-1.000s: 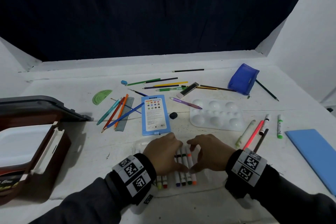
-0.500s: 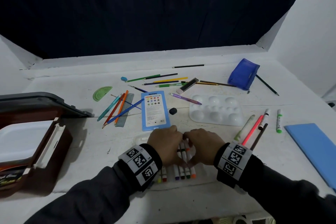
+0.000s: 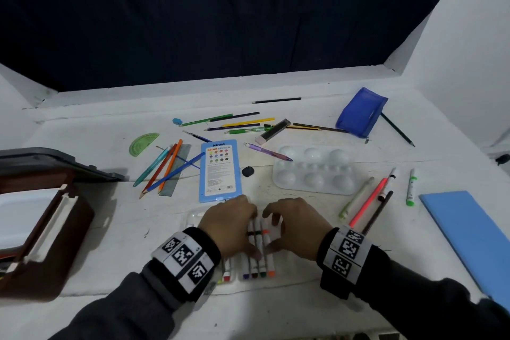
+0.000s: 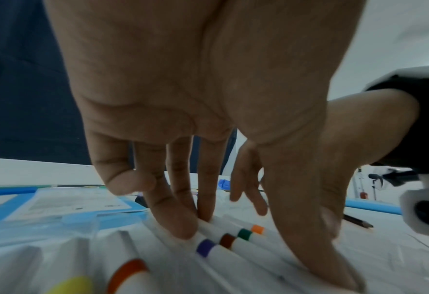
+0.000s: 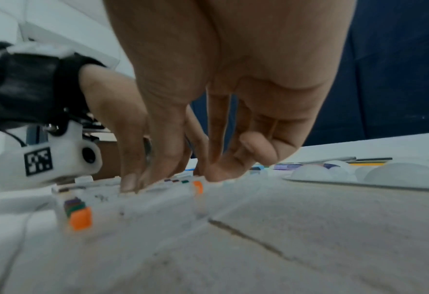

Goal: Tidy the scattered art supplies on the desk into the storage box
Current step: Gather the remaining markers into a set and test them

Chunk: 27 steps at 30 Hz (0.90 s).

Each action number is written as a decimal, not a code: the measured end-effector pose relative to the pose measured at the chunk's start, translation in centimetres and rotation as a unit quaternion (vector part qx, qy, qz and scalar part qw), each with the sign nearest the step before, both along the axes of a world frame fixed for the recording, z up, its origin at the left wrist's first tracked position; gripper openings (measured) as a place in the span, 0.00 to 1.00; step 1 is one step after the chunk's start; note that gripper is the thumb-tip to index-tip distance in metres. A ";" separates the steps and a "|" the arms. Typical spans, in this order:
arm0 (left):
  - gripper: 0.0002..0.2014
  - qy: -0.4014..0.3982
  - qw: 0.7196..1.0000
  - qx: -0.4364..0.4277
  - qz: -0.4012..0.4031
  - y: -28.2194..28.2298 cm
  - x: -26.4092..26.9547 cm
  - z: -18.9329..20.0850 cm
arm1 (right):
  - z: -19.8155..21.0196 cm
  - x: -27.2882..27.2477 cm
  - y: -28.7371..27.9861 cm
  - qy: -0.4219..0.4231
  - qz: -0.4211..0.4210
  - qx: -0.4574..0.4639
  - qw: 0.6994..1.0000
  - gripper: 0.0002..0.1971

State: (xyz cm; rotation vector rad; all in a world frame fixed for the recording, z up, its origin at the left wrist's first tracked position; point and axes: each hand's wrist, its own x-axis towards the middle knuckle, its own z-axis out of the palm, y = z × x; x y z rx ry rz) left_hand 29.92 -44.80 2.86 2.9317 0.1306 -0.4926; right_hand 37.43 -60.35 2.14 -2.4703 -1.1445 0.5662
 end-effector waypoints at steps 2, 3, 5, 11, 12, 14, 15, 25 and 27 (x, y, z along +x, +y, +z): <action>0.35 0.017 1.000 -0.007 0.023 -0.2 0.1 0.3 | 0.2 0.7 -1.4 0.006 -0.021 0.052 0.998 0.23; 0.36 0.022 0.999 -0.006 0.032 -0.5 0.2 0.4 | 0.5 1.3 -2.5 0.006 -0.031 0.079 0.996 0.18; 0.36 0.037 0.998 0.000 0.047 -0.4 0.0 0.8 | 1.1 2.3 -4.4 -0.002 -0.051 0.136 0.989 0.11; 0.24 -0.042 0.992 -0.033 0.113 -4.4 1.3 2.4 | 1.1 7.7 -12.6 -0.027 -0.100 0.199 0.974 0.06; 0.21 -0.080 0.988 -0.060 0.120 -5.4 1.9 2.7 | 0.8 8.6 -13.9 -0.028 -0.104 0.198 0.974 0.07; 0.18 -0.149 0.973 -0.127 0.122 -8.1 3.4 3.1 | 0.6 10.7 -16.3 -0.034 -0.110 0.196 0.974 0.09; 0.16 -0.172 0.965 -0.158 0.116 -9.5 4.4 3.3 | 0.6 11.8 -17.3 -0.040 -0.114 0.195 0.973 0.09; 0.15 -0.134 0.981 -0.142 -0.005 -20.9 17.9 0.3 | 2.0 21.3 -24.0 -0.049 -0.089 -0.051 0.994 0.09; 0.11 -0.100 0.990 -0.094 -0.027 -22.2 19.9 -1.0 | 1.1 22.1 -24.2 -0.041 -0.094 -0.075 0.992 0.12</action>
